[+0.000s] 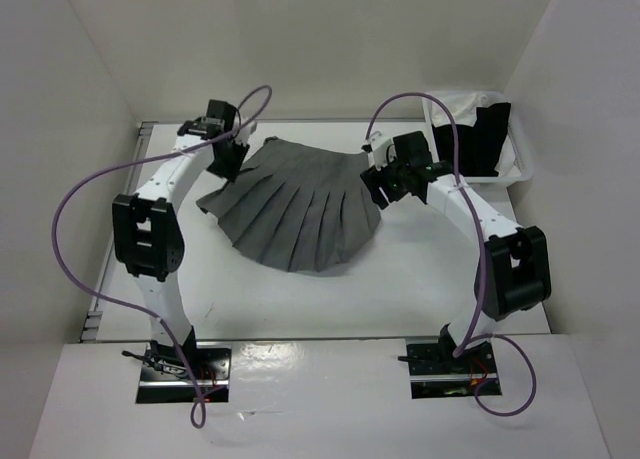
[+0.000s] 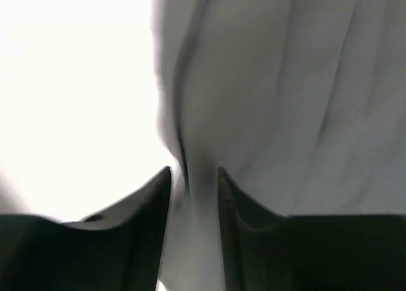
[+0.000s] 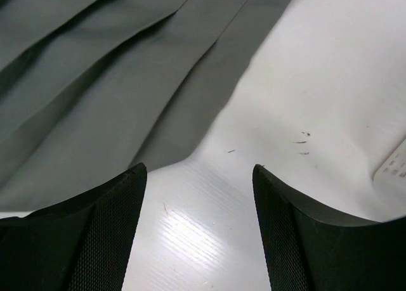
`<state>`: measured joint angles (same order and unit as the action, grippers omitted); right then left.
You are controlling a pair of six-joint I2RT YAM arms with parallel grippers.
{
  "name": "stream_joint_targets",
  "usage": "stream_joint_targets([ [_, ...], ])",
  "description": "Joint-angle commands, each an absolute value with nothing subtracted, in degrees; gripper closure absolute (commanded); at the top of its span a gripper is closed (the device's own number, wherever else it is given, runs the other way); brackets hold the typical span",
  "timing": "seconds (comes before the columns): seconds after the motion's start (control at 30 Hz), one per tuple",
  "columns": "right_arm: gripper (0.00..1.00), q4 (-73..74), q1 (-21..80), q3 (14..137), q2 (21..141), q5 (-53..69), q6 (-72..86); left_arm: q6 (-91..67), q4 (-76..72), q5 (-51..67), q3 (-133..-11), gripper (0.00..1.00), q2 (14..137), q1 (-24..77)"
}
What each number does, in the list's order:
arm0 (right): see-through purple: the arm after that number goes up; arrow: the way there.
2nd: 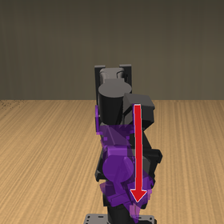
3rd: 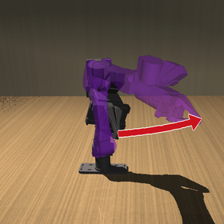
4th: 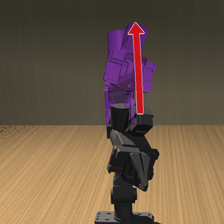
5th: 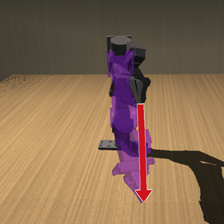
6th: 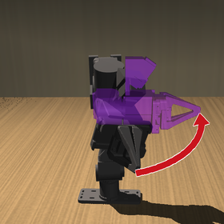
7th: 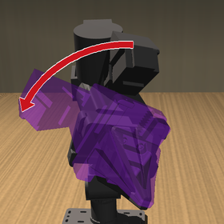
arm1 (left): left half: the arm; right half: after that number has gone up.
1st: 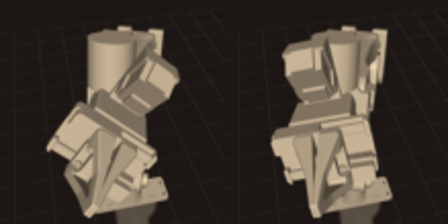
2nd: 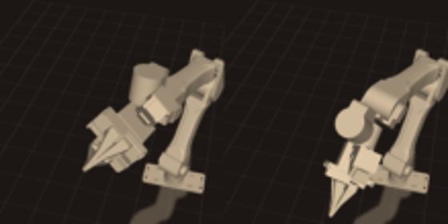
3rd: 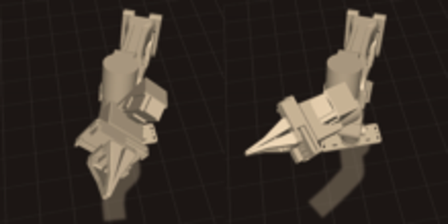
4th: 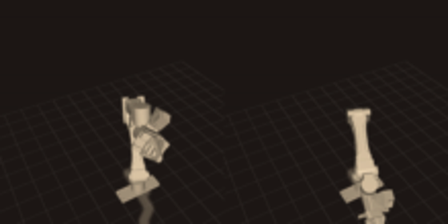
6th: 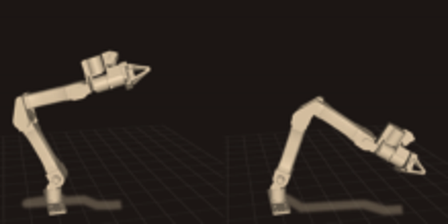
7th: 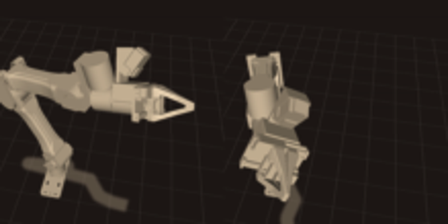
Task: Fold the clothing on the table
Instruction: Flatten the skirt out
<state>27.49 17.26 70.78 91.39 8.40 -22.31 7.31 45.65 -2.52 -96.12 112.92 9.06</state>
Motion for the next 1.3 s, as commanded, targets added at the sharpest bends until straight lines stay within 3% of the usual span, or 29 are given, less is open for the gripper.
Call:
stream_joint_targets([
  [0.0, 0.27, 25.8, 17.5, 70.8, 88.3, 9.7, -21.9, 6.2, 50.6, -15.3, -105.5, 0.55, 103.8, 9.1],
  [0.03, 0.27, 25.3, 17.5, 70.3, 88.3, 9.7, -21.9, 6.2, 50.6, -16.7, -106.6, 0.47, 103.1, 9.1],
  [0.07, 0.27, 25.3, 17.5, 70.3, 88.3, 9.7, -21.9, 5.7, 50.0, -17.7, -106.6, 0.31, 102.3, 8.5],
  [0.2, 0.27, 25.3, 17.5, 69.8, 88.3, 9.7, -21.9, 5.2, 46.2, -15.9, -98.5, 0.17, 99.8, 6.6],
  [0.33, 0.27, 28.4, 17.5, 70.3, 90.5, 11.0, -23.1, 5.2, 43.6, -7.1, -90.3, 0.17, 101.1, 5.3],
  [0.53, 0.27, 33.5, 17.5, 70.3, 94.3, 15.7, -23.7, 4.1, 44.1, 1.6, -88.8, 0.24, 105.6, 5.9],
  [1.1, 0.21, 41.3, 17.0, 75.9, 112.8, 34.2, -27.9, 1.1, 39.8, 5.0, -85.1, 0.25, 108.7, 8.4],
  [1.2, 0.23, 40.3, 17.0, 77.3, 114.4, 36.1, -27.9, 1.1, 39.3, 3.8, -85.1, 0.25, 109.2, 9.0],
  [1.27, 0.3, 38.9, 17.0, 78.0, 115.0, 36.8, -26.8, 0.6, 39.3, 3.8, -84.6, 0.25, 109.2, 9.6],
])
